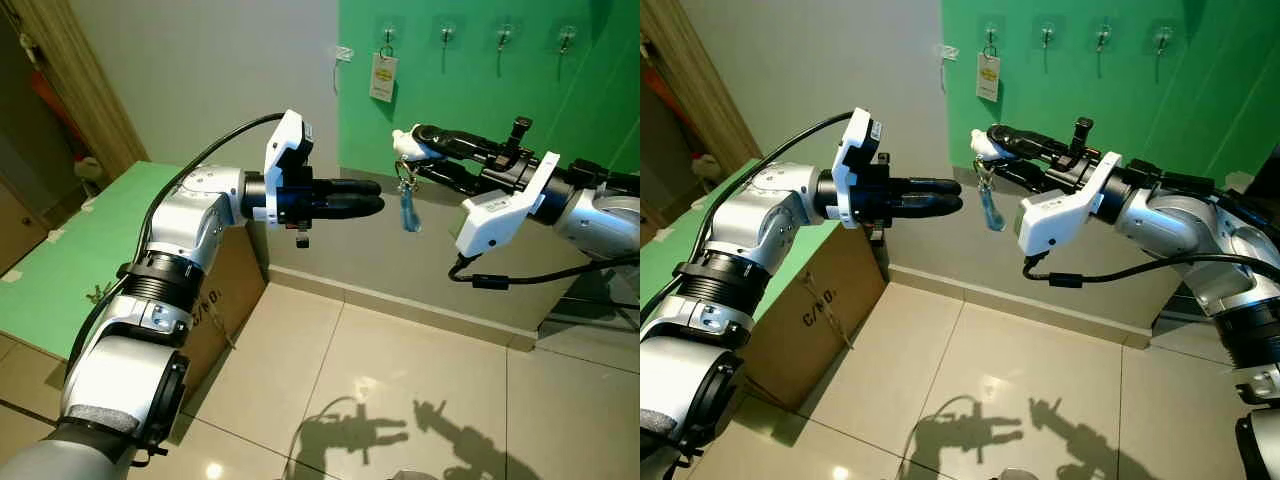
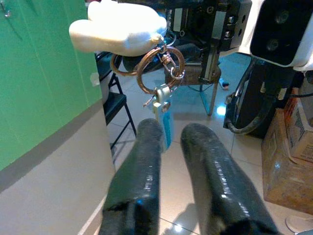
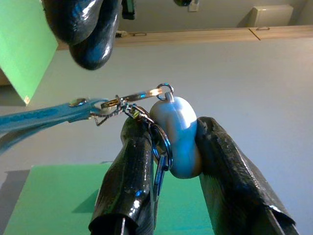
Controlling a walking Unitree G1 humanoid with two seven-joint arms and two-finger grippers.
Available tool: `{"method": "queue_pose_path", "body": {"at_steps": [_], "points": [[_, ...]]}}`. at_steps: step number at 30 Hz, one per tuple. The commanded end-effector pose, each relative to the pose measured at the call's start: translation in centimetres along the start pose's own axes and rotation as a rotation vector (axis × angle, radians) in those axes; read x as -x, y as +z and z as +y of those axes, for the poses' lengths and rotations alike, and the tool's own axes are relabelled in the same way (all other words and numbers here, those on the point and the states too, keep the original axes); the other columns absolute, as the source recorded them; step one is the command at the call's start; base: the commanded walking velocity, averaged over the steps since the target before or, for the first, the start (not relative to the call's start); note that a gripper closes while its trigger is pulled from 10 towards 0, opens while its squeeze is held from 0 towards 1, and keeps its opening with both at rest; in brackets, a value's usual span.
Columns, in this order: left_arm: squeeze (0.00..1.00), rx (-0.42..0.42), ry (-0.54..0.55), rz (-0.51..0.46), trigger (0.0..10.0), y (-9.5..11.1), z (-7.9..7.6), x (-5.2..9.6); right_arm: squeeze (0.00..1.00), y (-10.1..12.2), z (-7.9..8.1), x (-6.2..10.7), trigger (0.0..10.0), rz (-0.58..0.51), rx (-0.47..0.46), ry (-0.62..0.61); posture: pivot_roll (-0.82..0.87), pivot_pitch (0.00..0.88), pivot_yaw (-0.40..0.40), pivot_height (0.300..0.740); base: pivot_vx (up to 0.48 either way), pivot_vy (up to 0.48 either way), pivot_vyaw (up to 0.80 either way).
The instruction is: Hang keys on a hook
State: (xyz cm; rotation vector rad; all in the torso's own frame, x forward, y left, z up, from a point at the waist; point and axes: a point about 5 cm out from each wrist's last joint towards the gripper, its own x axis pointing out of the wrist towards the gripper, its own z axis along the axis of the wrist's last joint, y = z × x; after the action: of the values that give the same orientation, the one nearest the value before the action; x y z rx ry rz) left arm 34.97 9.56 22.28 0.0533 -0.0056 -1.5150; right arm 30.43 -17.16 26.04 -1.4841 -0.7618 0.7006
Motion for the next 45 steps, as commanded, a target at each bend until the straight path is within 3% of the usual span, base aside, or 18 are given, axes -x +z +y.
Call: {"method": "queue_pose_path", "body": {"at_steps": [1,5,6,16,27,45], "points": [[1.00,-0.026,0.001,0.012,10.0,0.5,0.2,-0.1,0.00,0.6,-0.6,-0.1,0.0,-0.025,0.000,-0.023,-0.26,0.000,0.107,0.740,0.000,0.000,0.00],[1.00,-0.033,0.009,0.020,10.0,0.5,0.3,-0.1,0.00,0.8,-0.6,-0.1,0.0,-0.036,-0.007,-0.027,-0.26,0.000,0.106,0.740,0.000,0.000,0.00],[0.00,-0.037,0.012,0.021,10.0,0.5,0.4,0.0,0.00,0.9,-0.6,-0.1,0.0,-0.040,-0.010,-0.027,-0.26,0.000,0.105,0.740,0.000,0.000,0.00],[0.00,-0.073,0.059,0.018,10.0,1.6,1.4,1.0,0.00,1.7,-0.5,-0.1,0.0,-0.083,-0.038,-0.014,-0.27,0.000,0.107,0.740,0.000,0.000,0.00],[0.00,-0.032,-0.026,-0.032,10.0,1.3,0.7,0.1,0.00,2.1,0.0,-0.4,0.0,-0.094,-0.064,-0.006,-0.27,0.000,0.107,0.740,0.000,0.000,0.00],[0.00,-0.002,-0.070,-0.048,10.0,1.2,0.1,0.4,0.00,1.4,0.8,-0.1,0.0,-0.063,-0.080,0.020,-0.26,0.000,0.103,0.740,0.000,0.000,0.00]]}}
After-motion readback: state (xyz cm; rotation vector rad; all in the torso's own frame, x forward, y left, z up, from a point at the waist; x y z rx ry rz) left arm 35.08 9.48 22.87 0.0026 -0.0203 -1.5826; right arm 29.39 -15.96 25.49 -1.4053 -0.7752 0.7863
